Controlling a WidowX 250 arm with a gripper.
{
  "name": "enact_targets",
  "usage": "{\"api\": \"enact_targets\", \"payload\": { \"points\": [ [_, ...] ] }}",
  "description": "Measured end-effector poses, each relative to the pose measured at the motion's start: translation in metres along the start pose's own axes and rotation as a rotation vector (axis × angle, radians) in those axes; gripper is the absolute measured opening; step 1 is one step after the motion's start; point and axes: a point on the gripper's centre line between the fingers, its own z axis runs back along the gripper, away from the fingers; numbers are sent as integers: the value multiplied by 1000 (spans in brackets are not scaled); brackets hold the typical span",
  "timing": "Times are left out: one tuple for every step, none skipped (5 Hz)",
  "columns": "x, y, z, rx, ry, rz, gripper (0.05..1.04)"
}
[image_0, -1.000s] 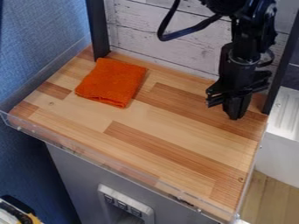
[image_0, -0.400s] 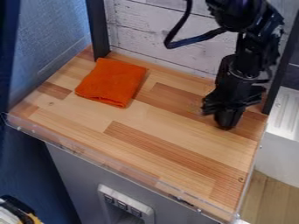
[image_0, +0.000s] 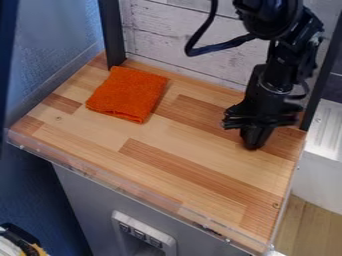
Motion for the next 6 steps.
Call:
{"api": "enact_targets", "payload": {
  "points": [
    [-8,5,0,12,37,-150,62],
    [-13,11,0,4,87,-292,62],
    [-19,17,0,-33,132,-416,62],
    [-27,24,1,-77,172,-517,62],
    [-31,27,1,-139,162,-590,79],
    [-34,30,11,-177,143,-644,224]
  ]
}}
